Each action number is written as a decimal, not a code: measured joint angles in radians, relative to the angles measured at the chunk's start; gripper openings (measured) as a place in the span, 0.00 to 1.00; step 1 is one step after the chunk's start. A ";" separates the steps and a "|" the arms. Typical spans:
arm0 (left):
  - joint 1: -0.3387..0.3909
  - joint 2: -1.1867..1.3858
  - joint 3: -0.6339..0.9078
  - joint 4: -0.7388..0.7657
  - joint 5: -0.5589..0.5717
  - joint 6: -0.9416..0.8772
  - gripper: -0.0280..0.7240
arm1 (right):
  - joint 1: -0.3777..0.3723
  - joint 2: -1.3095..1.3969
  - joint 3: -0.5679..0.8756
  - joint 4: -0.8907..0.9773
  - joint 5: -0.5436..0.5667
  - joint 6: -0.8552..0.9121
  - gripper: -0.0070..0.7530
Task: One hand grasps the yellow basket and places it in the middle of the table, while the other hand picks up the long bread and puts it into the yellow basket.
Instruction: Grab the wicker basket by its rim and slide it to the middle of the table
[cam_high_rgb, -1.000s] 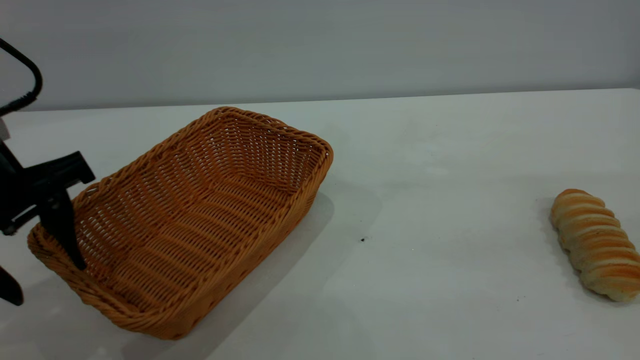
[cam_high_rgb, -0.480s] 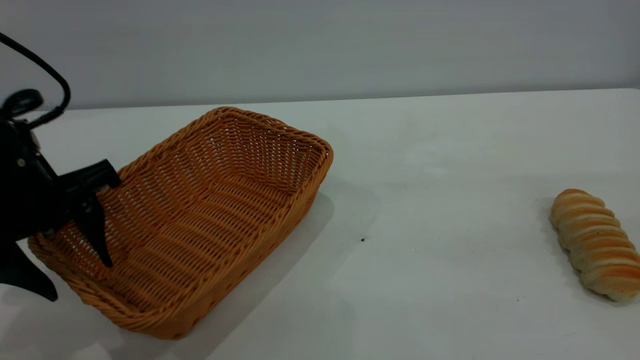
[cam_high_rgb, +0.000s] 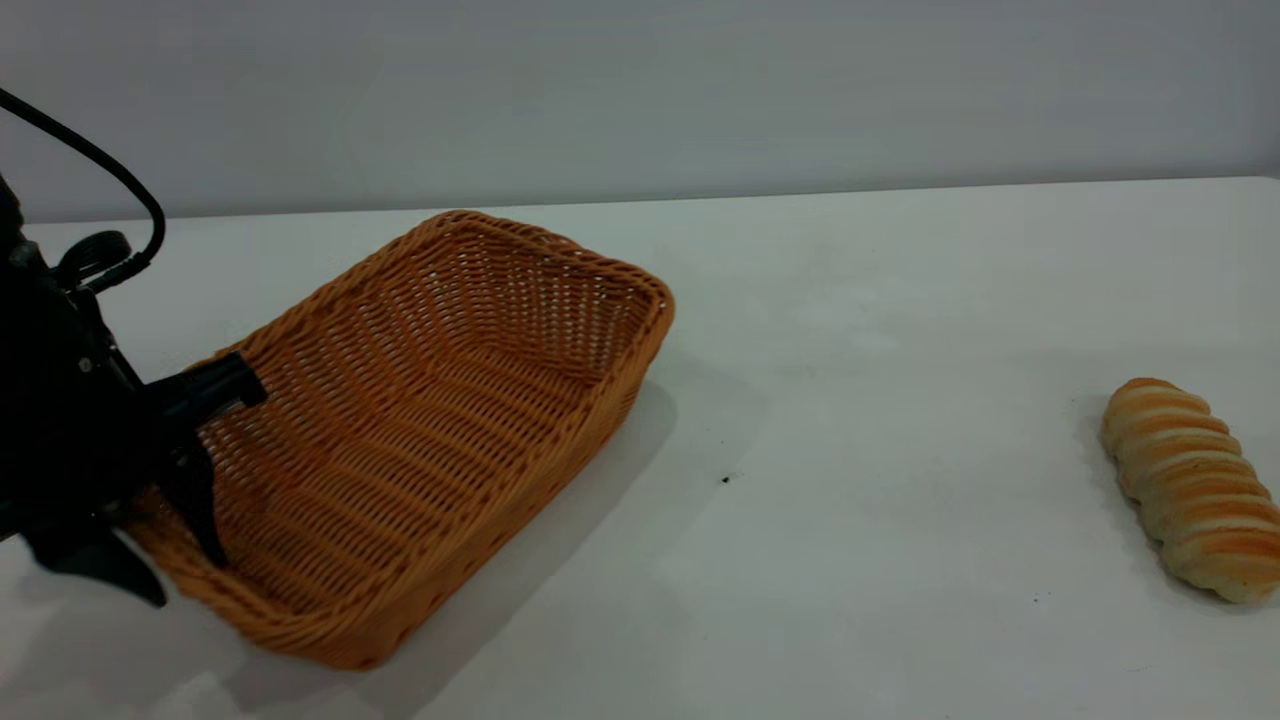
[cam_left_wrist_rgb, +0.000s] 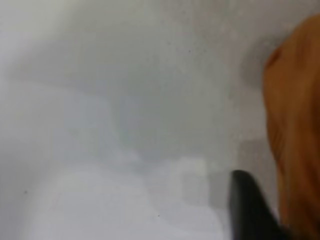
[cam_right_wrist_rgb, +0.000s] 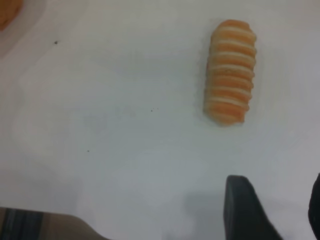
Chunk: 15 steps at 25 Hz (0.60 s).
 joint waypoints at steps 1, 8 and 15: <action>0.000 0.000 0.000 -0.005 -0.011 -0.003 0.28 | 0.000 0.000 0.000 0.000 0.000 0.000 0.48; 0.002 0.000 -0.011 -0.037 -0.041 0.049 0.19 | 0.000 0.000 0.000 0.000 0.000 -0.001 0.48; 0.002 -0.037 -0.010 -0.223 -0.029 0.322 0.19 | 0.000 0.000 0.000 0.001 0.000 -0.003 0.48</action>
